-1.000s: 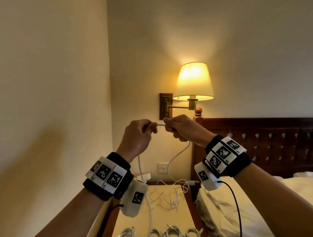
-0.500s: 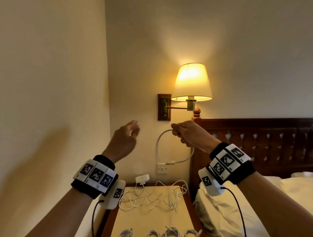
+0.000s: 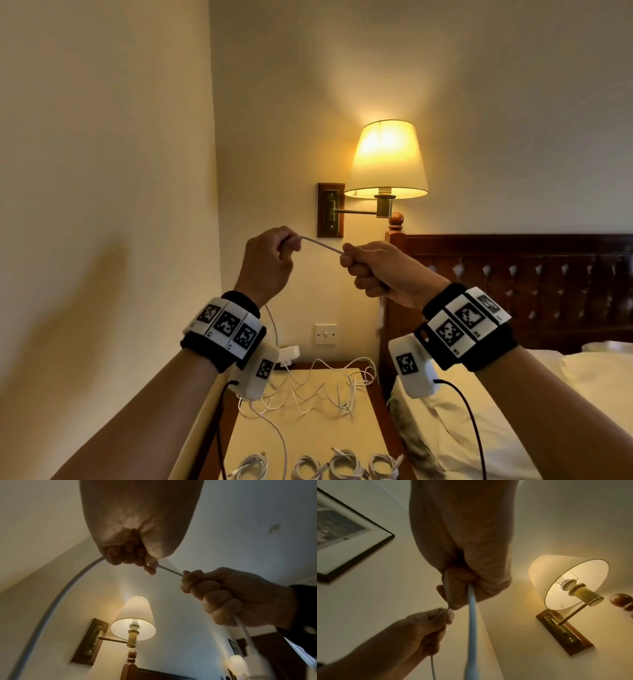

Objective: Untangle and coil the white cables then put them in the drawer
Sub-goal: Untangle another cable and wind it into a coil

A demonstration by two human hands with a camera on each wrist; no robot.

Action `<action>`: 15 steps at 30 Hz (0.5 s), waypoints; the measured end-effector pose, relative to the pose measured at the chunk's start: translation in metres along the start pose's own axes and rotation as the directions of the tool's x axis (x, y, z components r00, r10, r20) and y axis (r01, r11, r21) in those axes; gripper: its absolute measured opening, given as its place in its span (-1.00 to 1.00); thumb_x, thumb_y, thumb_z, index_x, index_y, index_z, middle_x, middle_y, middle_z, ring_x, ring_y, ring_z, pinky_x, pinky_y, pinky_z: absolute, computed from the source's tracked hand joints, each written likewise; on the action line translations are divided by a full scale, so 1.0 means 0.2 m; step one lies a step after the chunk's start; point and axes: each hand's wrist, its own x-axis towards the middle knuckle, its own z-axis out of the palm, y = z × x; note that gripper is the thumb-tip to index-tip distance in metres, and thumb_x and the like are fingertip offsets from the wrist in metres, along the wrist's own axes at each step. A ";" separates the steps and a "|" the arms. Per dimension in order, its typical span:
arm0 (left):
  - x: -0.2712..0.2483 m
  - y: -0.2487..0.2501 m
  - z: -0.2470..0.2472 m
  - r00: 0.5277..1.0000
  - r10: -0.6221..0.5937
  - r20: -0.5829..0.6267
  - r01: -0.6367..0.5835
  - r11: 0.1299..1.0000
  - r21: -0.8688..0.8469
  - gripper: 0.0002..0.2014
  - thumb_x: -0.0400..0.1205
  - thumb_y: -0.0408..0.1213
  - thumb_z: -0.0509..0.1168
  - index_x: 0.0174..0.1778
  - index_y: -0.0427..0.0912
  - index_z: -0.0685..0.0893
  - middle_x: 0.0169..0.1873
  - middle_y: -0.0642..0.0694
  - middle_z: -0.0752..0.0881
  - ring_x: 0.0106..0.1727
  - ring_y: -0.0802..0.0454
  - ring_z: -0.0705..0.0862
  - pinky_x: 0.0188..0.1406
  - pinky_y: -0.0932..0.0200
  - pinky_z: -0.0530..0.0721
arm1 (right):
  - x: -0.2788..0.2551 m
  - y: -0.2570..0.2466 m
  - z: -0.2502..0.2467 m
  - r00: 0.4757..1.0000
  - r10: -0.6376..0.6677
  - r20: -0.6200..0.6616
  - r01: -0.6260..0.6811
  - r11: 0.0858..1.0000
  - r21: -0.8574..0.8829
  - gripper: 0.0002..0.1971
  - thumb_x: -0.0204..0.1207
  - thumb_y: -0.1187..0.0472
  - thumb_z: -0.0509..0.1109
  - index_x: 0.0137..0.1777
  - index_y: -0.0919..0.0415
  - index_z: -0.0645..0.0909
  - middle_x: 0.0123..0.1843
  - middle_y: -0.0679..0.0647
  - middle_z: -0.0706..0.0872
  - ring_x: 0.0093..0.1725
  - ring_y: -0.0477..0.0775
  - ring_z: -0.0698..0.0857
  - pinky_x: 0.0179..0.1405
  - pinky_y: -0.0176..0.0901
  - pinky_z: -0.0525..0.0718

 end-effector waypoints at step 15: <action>-0.32 -0.17 0.13 0.888 -0.363 0.283 0.441 0.848 -0.293 -0.77 0.77 -0.26 0.09 -0.11 -0.20 0.59 -0.43 -0.03 0.52 -0.54 0.20 0.46 -0.51 0.26 0.50 | -0.03 0.01 -0.11 0.991 -0.010 -0.136 0.093 0.777 0.622 -0.65 0.79 0.11 0.01 -0.14 0.18 0.52 -0.49 -0.08 0.22 -0.58 -0.15 0.19 -0.65 -0.34 0.17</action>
